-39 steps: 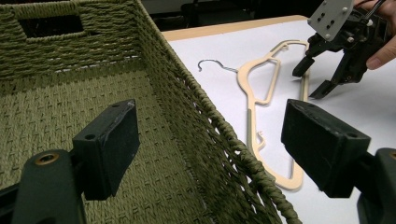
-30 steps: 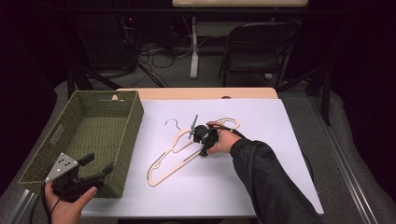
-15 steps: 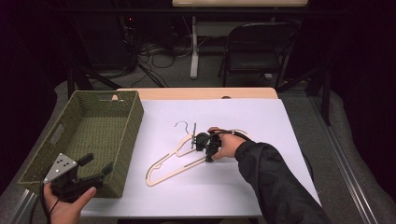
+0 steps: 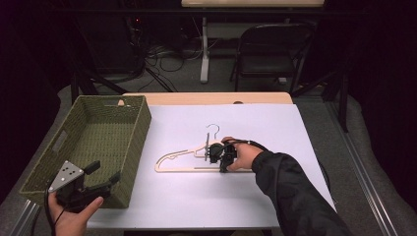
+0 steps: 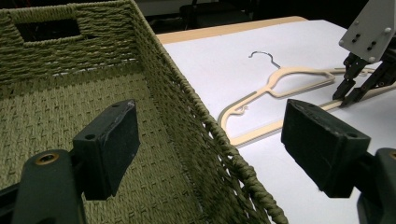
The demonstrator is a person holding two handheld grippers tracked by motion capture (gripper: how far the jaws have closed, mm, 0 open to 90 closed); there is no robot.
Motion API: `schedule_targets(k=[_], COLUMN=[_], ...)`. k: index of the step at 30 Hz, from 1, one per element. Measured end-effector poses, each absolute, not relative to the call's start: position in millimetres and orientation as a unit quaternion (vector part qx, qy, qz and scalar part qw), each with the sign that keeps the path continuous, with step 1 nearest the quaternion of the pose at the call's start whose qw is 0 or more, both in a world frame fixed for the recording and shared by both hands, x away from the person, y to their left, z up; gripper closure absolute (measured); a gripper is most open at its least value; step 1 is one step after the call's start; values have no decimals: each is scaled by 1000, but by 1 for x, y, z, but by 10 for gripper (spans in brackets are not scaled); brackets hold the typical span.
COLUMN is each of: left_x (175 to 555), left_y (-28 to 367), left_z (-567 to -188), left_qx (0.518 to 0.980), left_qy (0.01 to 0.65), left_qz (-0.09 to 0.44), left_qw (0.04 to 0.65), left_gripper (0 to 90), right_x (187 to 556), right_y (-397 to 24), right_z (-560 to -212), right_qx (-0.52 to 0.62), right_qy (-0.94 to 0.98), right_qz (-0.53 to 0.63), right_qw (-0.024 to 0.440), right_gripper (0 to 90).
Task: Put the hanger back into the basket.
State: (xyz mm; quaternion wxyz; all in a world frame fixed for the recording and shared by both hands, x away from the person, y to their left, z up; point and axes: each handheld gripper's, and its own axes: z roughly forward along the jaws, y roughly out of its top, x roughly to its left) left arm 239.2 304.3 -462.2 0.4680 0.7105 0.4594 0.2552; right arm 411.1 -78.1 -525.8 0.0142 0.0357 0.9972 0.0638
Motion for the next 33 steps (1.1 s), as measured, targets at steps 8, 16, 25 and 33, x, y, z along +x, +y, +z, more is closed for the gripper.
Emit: schedule_targets(k=[8,16,25,33], left_x=[240,239,236,240], left_y=[302,296,275,256], left_z=[-462,-462,-458,-463], left_qx=[713,719,736,752], left_qy=[456,449,421,405], left_qz=[254,251,243,222], left_qw=[467,468,472,470], left_gripper=[193,194,196,196], right_x=[408,399,374,357], right_y=[-79,-84,-95,-102], right_z=[-525,-521,-516,-508], right_qx=[30,1,-19,-33], right_qy=[997,996,991,987], right_qz=[67,71,97,106], right_qw=[28,61,90,113], right_gripper=[797,799,799,799])
